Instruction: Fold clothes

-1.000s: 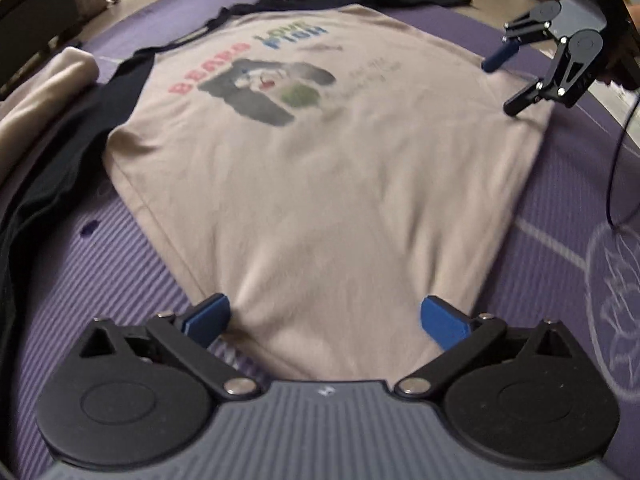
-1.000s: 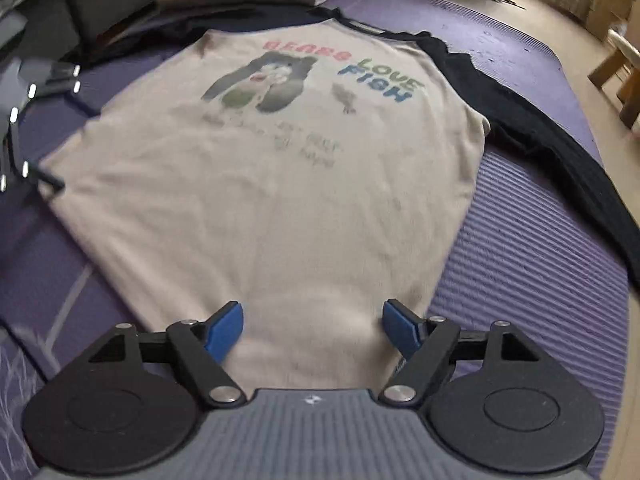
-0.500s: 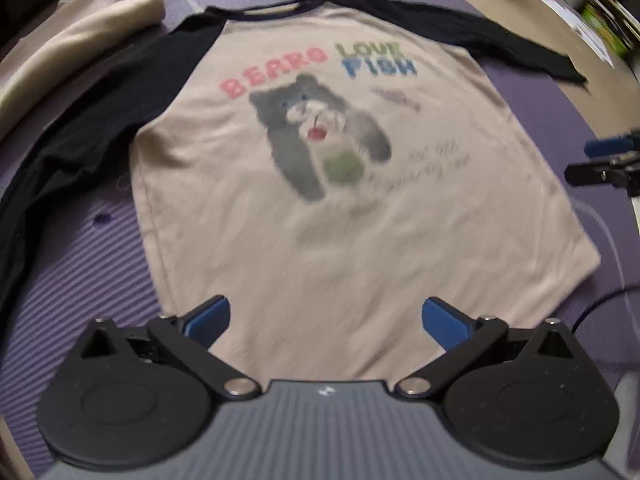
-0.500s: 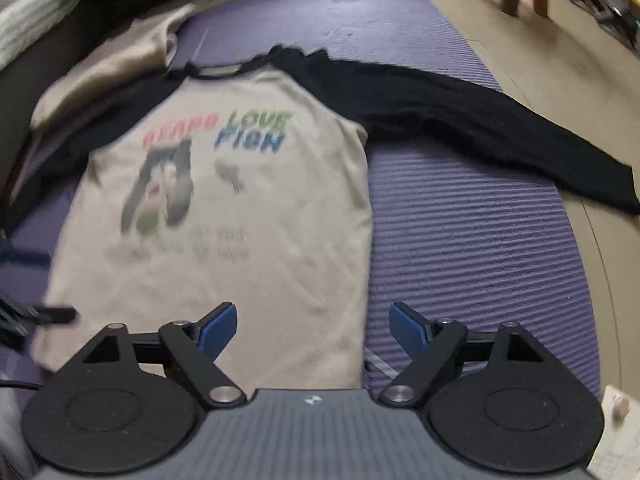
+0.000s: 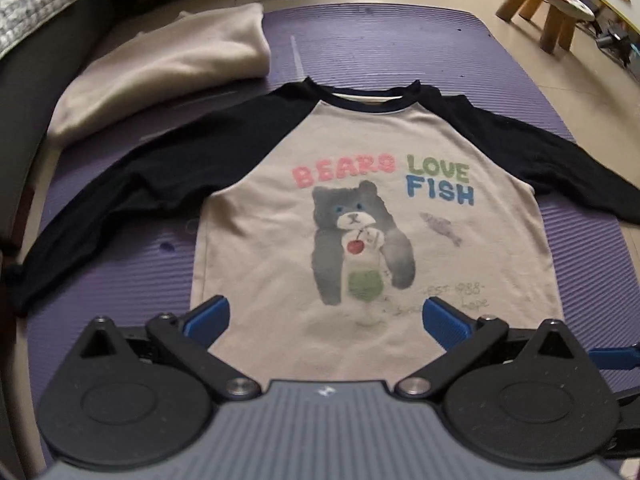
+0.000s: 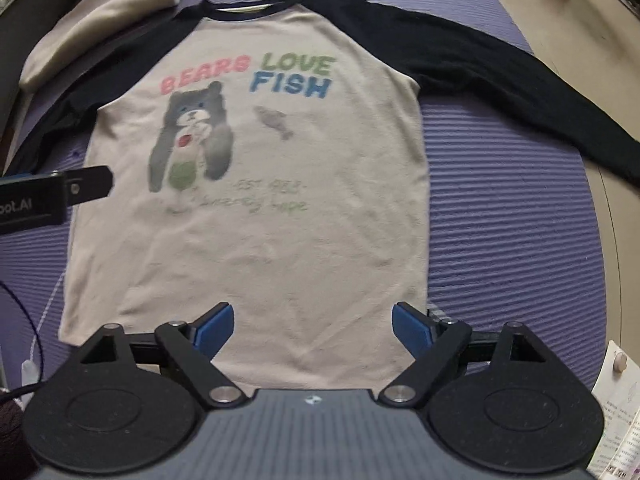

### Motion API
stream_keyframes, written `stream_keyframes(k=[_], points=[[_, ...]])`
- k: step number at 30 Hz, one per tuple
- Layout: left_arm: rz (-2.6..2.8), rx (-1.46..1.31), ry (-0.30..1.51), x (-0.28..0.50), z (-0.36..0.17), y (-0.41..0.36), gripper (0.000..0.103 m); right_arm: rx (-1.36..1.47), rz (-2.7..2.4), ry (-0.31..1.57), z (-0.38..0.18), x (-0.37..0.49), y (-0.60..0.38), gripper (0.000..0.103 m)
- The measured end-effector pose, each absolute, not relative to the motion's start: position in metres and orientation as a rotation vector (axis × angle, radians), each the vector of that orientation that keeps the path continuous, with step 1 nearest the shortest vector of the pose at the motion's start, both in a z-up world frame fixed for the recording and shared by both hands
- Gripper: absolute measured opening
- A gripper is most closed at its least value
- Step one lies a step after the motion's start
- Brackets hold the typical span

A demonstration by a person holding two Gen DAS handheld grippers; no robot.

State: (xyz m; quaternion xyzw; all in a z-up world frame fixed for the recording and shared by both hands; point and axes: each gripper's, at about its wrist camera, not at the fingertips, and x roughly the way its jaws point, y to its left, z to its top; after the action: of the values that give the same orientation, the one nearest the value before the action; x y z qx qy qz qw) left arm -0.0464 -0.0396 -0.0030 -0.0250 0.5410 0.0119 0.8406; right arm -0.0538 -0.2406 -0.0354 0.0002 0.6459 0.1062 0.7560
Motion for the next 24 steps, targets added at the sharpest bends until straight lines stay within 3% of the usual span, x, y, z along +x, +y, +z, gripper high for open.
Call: stream_keyframes(k=[4,6,24], points=[[0.009,-0.042,1.173,-0.05,0.004,-0.045,0.103,-0.046,0.249,1.367,-0.023,-0.053,-0.23,0.092],[0.009,-0.02,1.193,-0.053,0.004,-0.049,0.103,-0.048,0.258,1.359,-0.019,-0.051,-0.229,0.1],[-0.001,-0.005,1.254,-0.062,-0.001,-0.053,0.103,-0.076,0.28,1.342,-0.014,-0.05,-0.221,0.102]])
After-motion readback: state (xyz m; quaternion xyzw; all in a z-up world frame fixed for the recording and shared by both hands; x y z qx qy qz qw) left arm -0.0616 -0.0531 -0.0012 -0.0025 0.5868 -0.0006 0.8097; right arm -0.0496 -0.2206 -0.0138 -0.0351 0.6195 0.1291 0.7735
